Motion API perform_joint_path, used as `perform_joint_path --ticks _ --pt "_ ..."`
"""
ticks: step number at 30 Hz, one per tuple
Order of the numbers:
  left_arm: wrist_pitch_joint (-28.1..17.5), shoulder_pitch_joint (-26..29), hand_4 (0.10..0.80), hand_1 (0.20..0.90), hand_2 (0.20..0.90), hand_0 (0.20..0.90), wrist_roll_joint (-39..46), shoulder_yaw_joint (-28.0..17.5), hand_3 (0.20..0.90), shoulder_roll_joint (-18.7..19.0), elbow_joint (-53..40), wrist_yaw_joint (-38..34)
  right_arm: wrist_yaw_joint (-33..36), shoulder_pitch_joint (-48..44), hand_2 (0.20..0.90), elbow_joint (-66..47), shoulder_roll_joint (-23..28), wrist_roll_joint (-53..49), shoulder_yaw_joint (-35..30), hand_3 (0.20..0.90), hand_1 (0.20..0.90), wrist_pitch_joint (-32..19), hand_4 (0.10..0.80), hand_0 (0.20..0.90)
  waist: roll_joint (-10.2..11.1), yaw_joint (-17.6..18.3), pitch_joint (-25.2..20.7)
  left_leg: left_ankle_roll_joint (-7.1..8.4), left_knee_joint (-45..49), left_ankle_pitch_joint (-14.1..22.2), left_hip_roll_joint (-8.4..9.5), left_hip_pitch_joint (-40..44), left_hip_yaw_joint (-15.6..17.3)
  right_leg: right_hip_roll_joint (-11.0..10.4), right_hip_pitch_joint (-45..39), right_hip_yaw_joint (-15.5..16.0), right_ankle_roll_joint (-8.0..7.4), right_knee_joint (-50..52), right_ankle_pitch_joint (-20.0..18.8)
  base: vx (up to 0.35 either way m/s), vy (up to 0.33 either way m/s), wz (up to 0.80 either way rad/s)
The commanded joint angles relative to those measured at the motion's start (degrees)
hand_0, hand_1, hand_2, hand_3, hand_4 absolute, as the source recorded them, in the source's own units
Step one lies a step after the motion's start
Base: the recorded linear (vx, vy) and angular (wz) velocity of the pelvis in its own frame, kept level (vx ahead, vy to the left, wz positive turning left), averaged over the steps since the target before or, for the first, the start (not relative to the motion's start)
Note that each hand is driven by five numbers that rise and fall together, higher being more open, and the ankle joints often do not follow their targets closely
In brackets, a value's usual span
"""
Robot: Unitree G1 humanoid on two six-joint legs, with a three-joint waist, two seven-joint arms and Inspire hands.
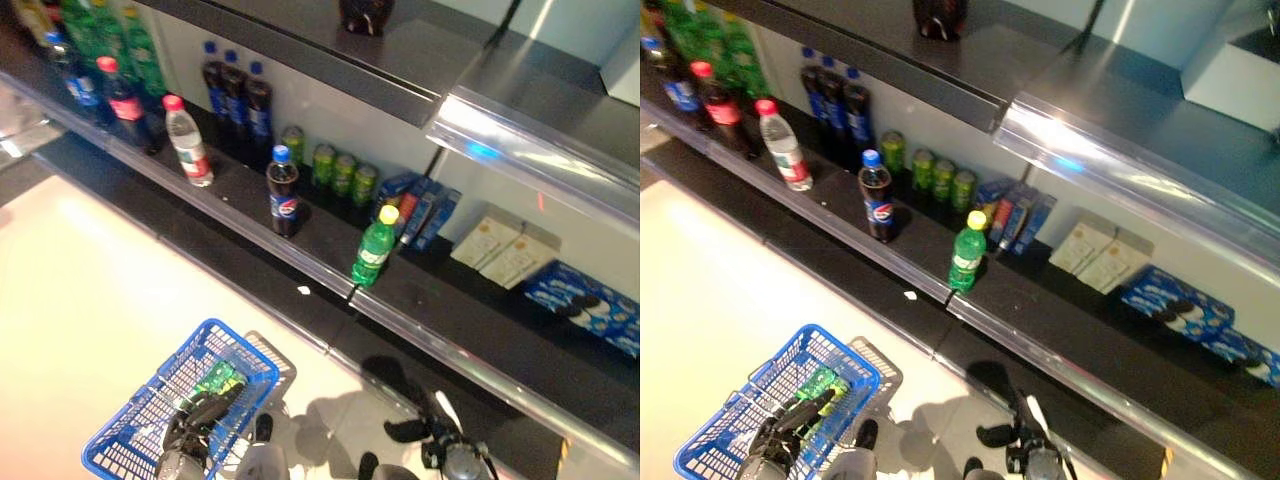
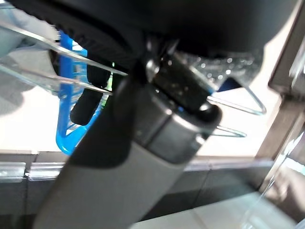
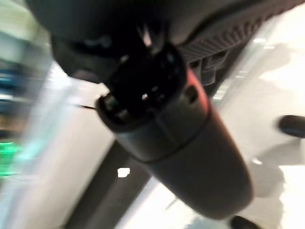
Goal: Pick up the drink and place into the basket.
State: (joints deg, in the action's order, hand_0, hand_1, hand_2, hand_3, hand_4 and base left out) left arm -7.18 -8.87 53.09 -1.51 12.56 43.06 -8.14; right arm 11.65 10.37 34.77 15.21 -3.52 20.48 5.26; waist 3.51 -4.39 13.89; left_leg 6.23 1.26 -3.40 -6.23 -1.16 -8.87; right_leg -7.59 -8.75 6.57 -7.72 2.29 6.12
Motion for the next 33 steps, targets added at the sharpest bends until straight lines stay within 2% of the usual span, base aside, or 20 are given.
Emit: perform_joint_path --ticks 1,4,5,6,7,8,9,10,13,15,16,17,19,21,24,26,29,30,32,33 --pt "-6.3 0.1 0.1 0.3 0.3 0.3 3.8 0.0 0.2 -1.4 -3.6 1.7 1.5 -1.2 0.9 0.6 2.7 -1.0 -1.8 0.9 0.9 -1.2 0.8 0.9 -1.9 -0.4 -2.2 -1.16 -0.6 -3.5 -1.36 -2.4 3.2 1.9 3.5 0.7 5.52 1.3 -4.5 -0.013 0.025 0.15" --pt "-5.5 1.2 0.1 0.3 0.3 0.3 4.9 -0.6 0.2 -2.5 0.4 0.7 2.2 -2.0 0.9 6.5 2.0 -4.0 -3.6 0.9 0.9 -1.3 0.8 0.9 -2.3 0.3 -2.5 -0.51 0.8 -3.4 -2.3 -3.1 7.2 1.1 3.0 3.0 5.44 0.5 -4.8 -0.004 0.089 0.38" --pt "-4.9 2.3 0.1 0.3 0.3 0.3 5.5 -1.1 0.2 -3.6 3.9 0.1 2.0 -2.4 0.9 11.9 1.8 -6.4 -6.1 0.9 0.9 -1.9 0.8 0.9 -2.5 1.8 -3.1 0.13 2.3 -3.2 -3.68 -3.0 13.5 0.2 2.6 5.3 5.41 0.0 -5.0 0.026 0.195 0.57" --pt "-4.6 2.7 0.1 0.3 0.3 0.3 5.1 -1.3 0.2 -4.0 5.0 -0.5 2.0 -2.4 0.9 13.8 1.6 -7.2 -7.2 0.9 0.9 -2.2 0.8 0.9 -2.6 2.4 -3.3 0.34 2.9 -3.1 -4.22 -2.8 16.3 -0.2 2.4 6.2 5.35 -0.1 -5.1 0.048 0.328 0.96" --pt "-4.3 3.6 0.1 0.3 0.3 0.3 4.9 -1.5 0.2 -4.5 7.4 -1.6 1.5 -2.6 0.9 17.6 1.3 -9.8 -9.1 0.9 0.9 -3.1 0.8 0.9 -2.8 3.6 -3.8 0.62 4.4 -3.4 -5.44 -2.7 21.2 -0.9 2.1 7.9 5.21 -0.2 -5.2 0.042 0.236 1.02" --pt "-4.2 3.7 0.1 0.3 0.3 0.3 5.1 -1.5 0.2 -4.5 7.6 -2.0 1.4 -2.7 0.9 18.1 1.3 -10.3 -9.4 0.9 0.9 -3.0 0.8 0.9 -2.8 3.7 -3.9 0.66 4.6 -3.4 -5.62 -2.8 21.7 -1.0 2.1 8.1 5.2 -0.2 -5.1 0.078 0.308 1.03" --pt "-4.1 4.5 0.1 0.3 0.3 0.3 4.4 -2.3 0.2 -4.8 10.5 -2.1 0.2 -3.1 0.9 22.2 0.8 -11.2 -11.3 0.9 0.9 -4.6 0.8 0.9 -2.8 4.5 -4.2 0.35 6.0 -2.5 -6.28 -2.4 25.0 -2.0 1.9 9.0 5.0 0.1 -5.1 0.089 0.231 0.69" --pt "-4.4 4.7 0.1 0.3 0.3 0.3 4.2 -2.8 0.2 -4.9 11.9 -2.2 -0.4 -3.3 0.9 23.6 0.7 -11.6 -11.8 0.9 0.9 -5.1 0.8 0.9 -2.7 4.6 -4.1 0.0 6.4 -1.5 -5.97 -2.0 25.3 -2.6 1.5 9.1 4.73 0.4 -5.0 0.163 0.323 0.87" --pt "-6.3 4.5 0.1 0.3 0.3 0.3 6.7 -6.5 0.2 -5.1 16.7 -2.9 -3.5 -3.3 0.9 27.2 -0.4 -11.5 -13.6 0.9 0.9 -6.2 0.8 0.9 -1.9 4.6 -4.8 -2.35 8.0 2.7 -2.73 -0.9 23.3 -5.6 0.6 6.9 2.27 1.9 -5.1 0.25 0.358 0.67" --pt "-6.5 4.9 0.1 0.3 0.3 0.3 6.2 -6.9 0.2 -4.5 18.1 -2.0 -4.0 -3.0 0.9 29.2 -0.9 -9.8 -13.9 0.9 0.9 -7.1 0.8 0.9 -1.5 4.5 -5.3 -3.79 8.3 4.2 -1.38 -0.2 23.3 -6.9 0.5 6.3 1.2 3.6 -4.8 0.173 0.245 0.21" --pt "-6.5 4.9 0.1 0.3 0.3 0.3 6.2 -6.9 0.2 -4.5 18.1 -2.0 -4.0 -3.1 0.9 29.2 -1.0 -9.8 -13.9 0.9 0.9 -7.1 0.8 0.9 -1.5 4.5 -5.2 -3.83 8.3 4.2 -1.32 -0.1 23.4 -7.0 0.5 6.3 1.15 3.7 -4.7 0.245 0.438 0.1" --pt "-6.8 5.8 0.1 0.3 0.3 0.3 3.3 -5.0 0.2 -3.5 18.4 -2.2 -3.3 -3.4 0.9 32.4 -1.9 -10.0 -14.5 0.9 0.9 -7.1 0.8 0.9 -1.0 4.5 -5.3 -6.17 7.6 5.6 1.21 1.4 23.8 -9.9 1.7 5.7 -0.25 9.8 -7.3 0.194 0.421 0.0" --pt "-7.6 6.6 0.1 0.3 0.3 0.3 2.6 -2.9 0.2 -3.0 18.3 -1.8 -2.7 -3.3 0.9 33.8 -2.4 -11.7 -15.3 0.9 0.9 -6.9 0.8 0.9 -1.6 5.1 -5.1 -8.01 5.8 6.1 3.5 3.0 22.5 -11.3 6.0 3.7 -0.35 18.3 -10.9 0.224 0.515 0.3" --pt "-7.9 7.1 0.1 0.3 0.3 0.3 3.7 -1.5 0.2 -2.3 17.8 -0.6 -2.6 -3.0 0.9 34.2 -2.5 -13.3 -15.5 0.9 0.9 -7.5 0.8 0.9 -3.3 6.3 -4.6 -9.16 3.5 6.1 4.4 4.5 21.2 -9.2 11.9 0.7 0.81 28.3 -11.5 0.195 0.431 0.59" --pt "-7.6 8.9 0.1 0.3 0.3 0.3 5.1 0.7 0.2 -1.7 18.4 1.0 -2.8 -2.5 0.9 35.9 -2.7 -15.5 -15.8 0.9 0.9 -8.0 0.8 0.9 -2.8 8.9 -4.5 -9.99 2.4 6.2 7.24 4.9 18.1 0.4 13.4 -1.4 2.04 25.0 -6.2 0.227 0.221 0.62" --pt "-7.5 9.8 0.1 0.3 0.3 0.3 5.2 1.0 0.2 -2.3 18.0 0.8 -2.8 -2.2 0.9 36.7 -3.1 -15.7 -15.2 0.9 0.9 -8.2 0.8 0.9 -2.5 9.6 -4.8 -10.25 2.1 6.6 8.57 5.1 17.1 2.4 14.4 -1.5 2.81 20.7 -6.5 0.318 0.158 1.09" --pt "-6.7 11.0 0.1 0.3 0.3 0.3 6.2 2.0 0.2 -3.2 18.0 1.2 -2.6 -1.6 0.9 38.5 -3.0 -18.6 -14.6 0.9 0.9 -8.7 0.8 0.9 -1.1 12.1 -5.2 -10.85 2.2 8.9 11.7 6.7 13.3 6.4 19.0 -6.8 3.31 9.4 -9.7 0.385 0.095 0.89" --pt "-6.5 11.1 0.1 0.3 0.3 0.3 5.9 2.4 0.2 -3.5 18.7 1.5 -2.7 -1.3 0.9 39.2 -2.9 -19.7 -15.0 0.9 0.9 -8.9 0.8 0.9 -0.5 13.4 -5.5 -11.18 2.5 10.3 13.41 7.7 11.0 7.7 21.6 -8.8 2.75 6.0 -13.0 0.424 0.092 0.98" --pt "-6.5 11.0 0.1 0.3 0.3 0.3 5.6 2.3 0.2 -4.1 20.1 2.4 -2.8 -0.8 0.9 39.7 -2.7 -20.2 -15.8 0.9 0.9 -9.0 0.8 0.9 0.3 14.9 -5.8 -11.4 3.0 13.0 15.24 10.1 8.3 7.8 25.0 -8.0 1.57 1.3 -19.0 0.503 0.088 1.2" --pt "-6.6 10.5 0.1 0.3 0.3 0.3 5.3 1.9 0.2 -4.4 20.9 3.2 -2.9 -0.5 0.9 39.6 -2.4 -20.0 -16.4 0.9 0.9 -8.5 0.8 0.9 0.5 15.3 -5.8 -11.29 3.0 14.6 15.61 12.2 7.8 7.8 26.6 -5.1 1.24 -0.4 -20.9 0.592 0.084 1.23"
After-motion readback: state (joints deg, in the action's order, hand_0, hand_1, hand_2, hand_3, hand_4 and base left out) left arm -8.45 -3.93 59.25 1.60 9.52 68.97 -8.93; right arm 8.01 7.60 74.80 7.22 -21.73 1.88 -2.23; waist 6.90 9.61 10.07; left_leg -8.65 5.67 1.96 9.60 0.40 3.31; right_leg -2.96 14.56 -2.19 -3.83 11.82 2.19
